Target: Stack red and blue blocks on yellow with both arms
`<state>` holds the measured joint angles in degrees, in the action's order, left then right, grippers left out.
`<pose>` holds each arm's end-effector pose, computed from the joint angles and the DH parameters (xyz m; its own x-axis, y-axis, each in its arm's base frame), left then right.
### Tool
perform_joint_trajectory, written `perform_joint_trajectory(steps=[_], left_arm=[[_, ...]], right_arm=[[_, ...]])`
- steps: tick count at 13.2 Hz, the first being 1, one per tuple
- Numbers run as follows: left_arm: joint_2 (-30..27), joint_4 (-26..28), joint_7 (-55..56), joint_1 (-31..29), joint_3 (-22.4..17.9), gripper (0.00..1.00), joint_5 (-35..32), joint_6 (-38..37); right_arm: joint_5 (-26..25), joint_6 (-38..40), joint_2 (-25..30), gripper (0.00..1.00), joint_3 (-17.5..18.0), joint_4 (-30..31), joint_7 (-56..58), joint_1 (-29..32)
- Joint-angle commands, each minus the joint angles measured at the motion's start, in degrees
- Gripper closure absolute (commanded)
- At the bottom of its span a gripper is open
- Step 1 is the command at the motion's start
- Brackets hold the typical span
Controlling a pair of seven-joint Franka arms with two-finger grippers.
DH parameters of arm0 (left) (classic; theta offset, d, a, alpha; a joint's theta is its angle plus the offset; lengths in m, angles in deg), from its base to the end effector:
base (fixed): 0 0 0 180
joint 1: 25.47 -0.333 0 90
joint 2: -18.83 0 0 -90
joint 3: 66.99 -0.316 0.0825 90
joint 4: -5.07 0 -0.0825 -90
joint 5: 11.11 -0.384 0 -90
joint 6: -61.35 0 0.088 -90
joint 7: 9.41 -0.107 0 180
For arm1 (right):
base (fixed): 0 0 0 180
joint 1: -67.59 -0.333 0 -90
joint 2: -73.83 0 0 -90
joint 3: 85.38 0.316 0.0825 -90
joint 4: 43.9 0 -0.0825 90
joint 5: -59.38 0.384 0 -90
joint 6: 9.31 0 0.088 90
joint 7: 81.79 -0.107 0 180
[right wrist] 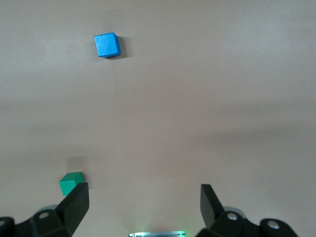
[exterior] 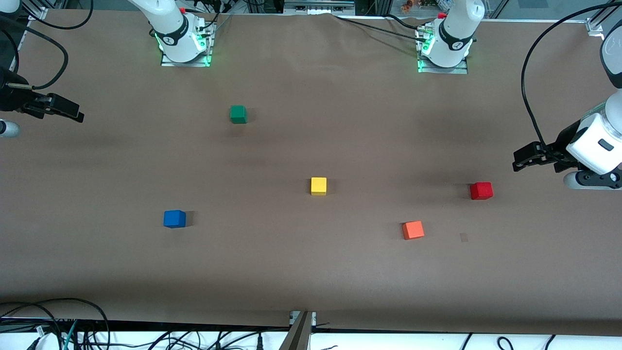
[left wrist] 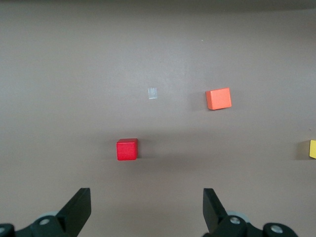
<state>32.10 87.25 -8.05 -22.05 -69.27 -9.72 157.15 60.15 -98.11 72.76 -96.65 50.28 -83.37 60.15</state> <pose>0.6313 -0.0177 0.5609 1.0000 0.0052 0.0059 0.0051 -0.9999 0.0152 0.5526 -0.0346 0.5784 0.9892 -0.0940 -0.1122 -0.0953 -0.9954 -0.0066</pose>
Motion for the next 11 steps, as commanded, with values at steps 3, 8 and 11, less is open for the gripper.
perform_joint_trajectory(steps=[3, 8, 11], left_arm=[[0.79, -1.77, -1.27, 0.53, -0.88, 0.0, 0.64, -0.61], [1.58, -1.68, -1.88, 0.36, -0.97, 0.0, 0.9, -0.26], [4.38, -1.68, -2.06, -1.57, -0.97, 0.0, 0.99, 0.35]], right_arm=[[-0.76, 0.64, 0.63, 0.0, -0.24, 0.3, 0.71, -0.3], [-0.76, 0.64, 0.63, 0.0, -0.24, 0.3, 0.71, -0.3], [-0.76, 0.73, 0.63, 0.0, -0.24, 0.3, 0.71, -0.3]])
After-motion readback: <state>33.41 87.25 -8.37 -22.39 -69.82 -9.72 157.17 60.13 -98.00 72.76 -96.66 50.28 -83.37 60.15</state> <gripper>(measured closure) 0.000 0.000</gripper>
